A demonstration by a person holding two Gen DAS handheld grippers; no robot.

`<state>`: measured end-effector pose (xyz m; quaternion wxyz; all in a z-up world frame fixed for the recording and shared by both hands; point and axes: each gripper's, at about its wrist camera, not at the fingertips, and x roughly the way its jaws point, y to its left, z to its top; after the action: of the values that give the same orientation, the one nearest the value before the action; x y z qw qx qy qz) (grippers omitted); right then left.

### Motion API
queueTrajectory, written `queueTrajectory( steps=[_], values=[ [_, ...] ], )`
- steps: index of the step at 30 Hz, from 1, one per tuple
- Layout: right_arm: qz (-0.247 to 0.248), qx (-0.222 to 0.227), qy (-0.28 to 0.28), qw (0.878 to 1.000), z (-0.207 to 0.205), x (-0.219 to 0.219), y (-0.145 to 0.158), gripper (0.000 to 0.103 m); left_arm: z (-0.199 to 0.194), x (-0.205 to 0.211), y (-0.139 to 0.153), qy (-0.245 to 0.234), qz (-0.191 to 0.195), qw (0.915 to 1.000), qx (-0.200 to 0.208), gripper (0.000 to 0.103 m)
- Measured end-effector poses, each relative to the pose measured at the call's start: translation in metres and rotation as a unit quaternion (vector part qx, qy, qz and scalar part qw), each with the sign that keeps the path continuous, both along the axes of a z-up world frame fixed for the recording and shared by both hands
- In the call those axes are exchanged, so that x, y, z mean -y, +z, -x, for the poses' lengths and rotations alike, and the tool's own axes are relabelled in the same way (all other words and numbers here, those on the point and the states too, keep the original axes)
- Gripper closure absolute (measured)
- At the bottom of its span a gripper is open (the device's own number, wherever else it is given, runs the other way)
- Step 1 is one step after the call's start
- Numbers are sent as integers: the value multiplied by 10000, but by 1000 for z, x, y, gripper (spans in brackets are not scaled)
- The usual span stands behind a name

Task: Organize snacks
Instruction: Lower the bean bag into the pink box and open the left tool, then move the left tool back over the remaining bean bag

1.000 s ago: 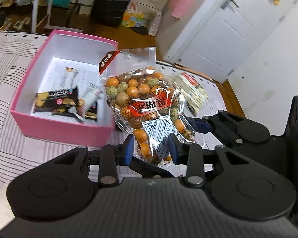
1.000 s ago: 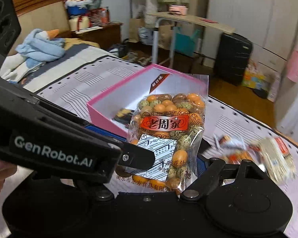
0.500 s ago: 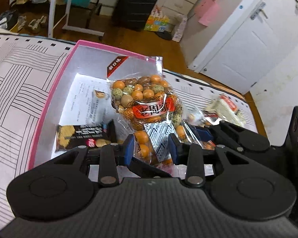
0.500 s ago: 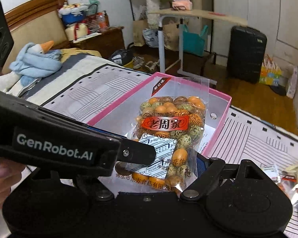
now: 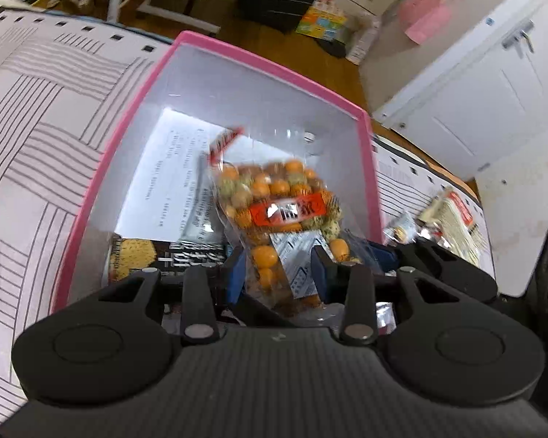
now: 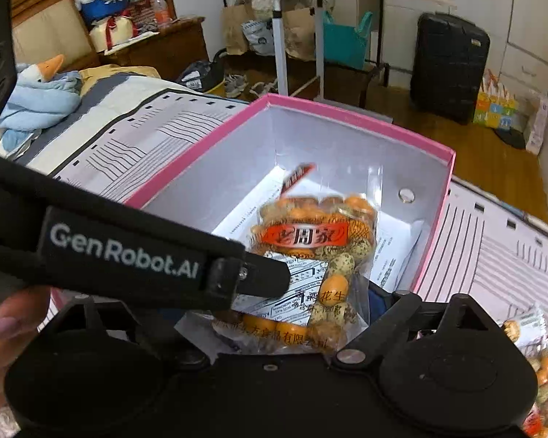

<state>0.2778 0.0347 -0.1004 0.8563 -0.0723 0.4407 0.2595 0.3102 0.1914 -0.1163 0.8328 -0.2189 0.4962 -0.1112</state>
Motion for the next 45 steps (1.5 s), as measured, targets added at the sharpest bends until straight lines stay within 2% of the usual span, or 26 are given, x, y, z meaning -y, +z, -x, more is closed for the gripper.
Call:
queueTrajectory(
  steps=[4, 9, 20, 24, 30, 33, 38, 45],
  values=[
    [133, 212, -105, 9996, 7, 2, 3, 9, 8, -2, 8, 53, -175, 9994, 296, 64],
    [38, 298, -13, 9995, 24, 10, 20, 9, 29, -1, 25, 106, -324, 9980, 540, 62],
    [154, 642, 31, 9978, 71, 43, 69, 9, 82, 26, 81, -170, -627, 9921, 1074, 61],
    [57, 822, -1, 9966, 91, 70, 88, 15, 105, 38, 102, -313, -754, 9895, 1195, 58],
    [-48, 1185, -378, 9922, 114, 128, 117, 13, 132, 62, 131, -560, -954, 9833, 1447, 55],
    [-217, 1452, -566, 9875, 123, 158, 127, 10, 141, 81, 140, -722, -863, 9817, 1539, 47],
    [-392, 1741, -866, 9801, 130, 200, 128, 10, 148, 119, 138, -1054, -871, 9779, 1584, 40],
    [-772, 1092, -1365, 9816, 112, 245, 108, 10, 139, 176, 104, -1403, -1025, 9761, 1307, 38]
  ],
)
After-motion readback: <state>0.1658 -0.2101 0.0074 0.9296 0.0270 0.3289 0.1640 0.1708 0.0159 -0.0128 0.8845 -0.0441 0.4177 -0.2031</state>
